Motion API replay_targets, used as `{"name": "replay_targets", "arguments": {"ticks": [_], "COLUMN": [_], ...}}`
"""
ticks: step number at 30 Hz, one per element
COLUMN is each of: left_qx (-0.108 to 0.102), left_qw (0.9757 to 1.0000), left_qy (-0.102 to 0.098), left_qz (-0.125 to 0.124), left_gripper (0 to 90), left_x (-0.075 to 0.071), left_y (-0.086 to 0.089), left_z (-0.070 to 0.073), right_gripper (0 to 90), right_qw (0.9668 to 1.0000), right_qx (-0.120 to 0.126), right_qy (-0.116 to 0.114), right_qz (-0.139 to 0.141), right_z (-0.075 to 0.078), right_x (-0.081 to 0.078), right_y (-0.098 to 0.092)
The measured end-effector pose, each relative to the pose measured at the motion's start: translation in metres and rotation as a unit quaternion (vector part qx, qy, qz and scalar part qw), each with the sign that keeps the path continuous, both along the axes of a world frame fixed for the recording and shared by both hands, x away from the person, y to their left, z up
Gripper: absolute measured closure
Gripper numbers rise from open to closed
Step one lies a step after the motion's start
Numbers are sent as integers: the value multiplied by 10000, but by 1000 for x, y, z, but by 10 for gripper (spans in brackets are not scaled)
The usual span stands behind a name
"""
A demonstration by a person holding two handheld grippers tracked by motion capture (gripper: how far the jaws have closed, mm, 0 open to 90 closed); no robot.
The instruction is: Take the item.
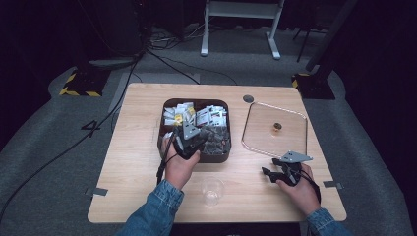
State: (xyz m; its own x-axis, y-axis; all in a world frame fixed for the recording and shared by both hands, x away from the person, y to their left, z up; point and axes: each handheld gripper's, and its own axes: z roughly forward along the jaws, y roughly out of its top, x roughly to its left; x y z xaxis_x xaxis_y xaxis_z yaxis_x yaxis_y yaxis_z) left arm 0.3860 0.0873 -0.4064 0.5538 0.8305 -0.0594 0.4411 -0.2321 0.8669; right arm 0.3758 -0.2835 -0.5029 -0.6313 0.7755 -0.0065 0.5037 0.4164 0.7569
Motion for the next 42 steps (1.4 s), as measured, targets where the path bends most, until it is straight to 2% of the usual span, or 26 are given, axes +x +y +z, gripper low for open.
{"name": "replay_targets", "arguments": {"ticks": [4, 8, 12, 15, 16, 18, 20, 25, 29, 30, 33, 35, 39, 42], "left_qx": [-83, -80, -185, -329, -387, -395, -463, -707, -866, -852, -903, -1006, -1021, -1102], "left_qw": [9999, 9999, 9988, 9965, 9949, 9902, 9852, 9732, 9630, 9598, 9526, 9461, 9366, 9276], "left_qy": [-26, -34, 101, 29, -22, -112, -113, -160, -234, -243, -156, -116, -89, -103], "left_qz": [-51, -100, -433, -768, -936, -1332, -1647, -2182, -2540, -2664, -2900, -3076, -3351, -3568], "left_gripper": [744, 745, 745, 745, 745, 745, 745, 745, 745, 745, 745, 746, 746, 745], "left_x": [-6, -8, -8, -9, -10, -12, -14, -19, -24, -25, -28, -29, -34, -37], "left_y": [9, 17, 26, 34, 37, 42, 46, 57, 61, 61, 62, 62, 60, 59], "left_z": [9, 13, 14, 15, 15, 17, 17, 16, 18, 18, 18, 17, 17, 19], "right_gripper": [379, 379, 379, 379, 379, 379, 379, 379, 379, 379, 379, 379, 379, 379], "right_qw": [10000, 10000, 10000, 10000, 10000, 10000, 10000, 10000, 10000, 10000, 10000, 10000, 10000, 10000], "right_qx": [-1, 2, -6, 1, 0, -1, 0, -1, -2, -2, -1, -2, -1, -2], "right_qy": [0, 0, -1, 2, 1, 1, 3, 0, 0, 1, 0, 1, 1, 0], "right_qz": [-1, -1, -15, -20, -21, -23, -25, -28, -32, -33, -35, -36, -37, -35], "right_z": [0, 0, 0, 0, 0, 0, 0, 0, 0, 0, 0, 0, 0, 0], "right_x": [0, 0, 0, 0, 0, 0, 0, 0, 0, 0, 0, 0, 0, 0], "right_y": [0, 0, 1, 1, 1, 1, 1, 2, 2, 2, 2, 2, 2, 2]}}
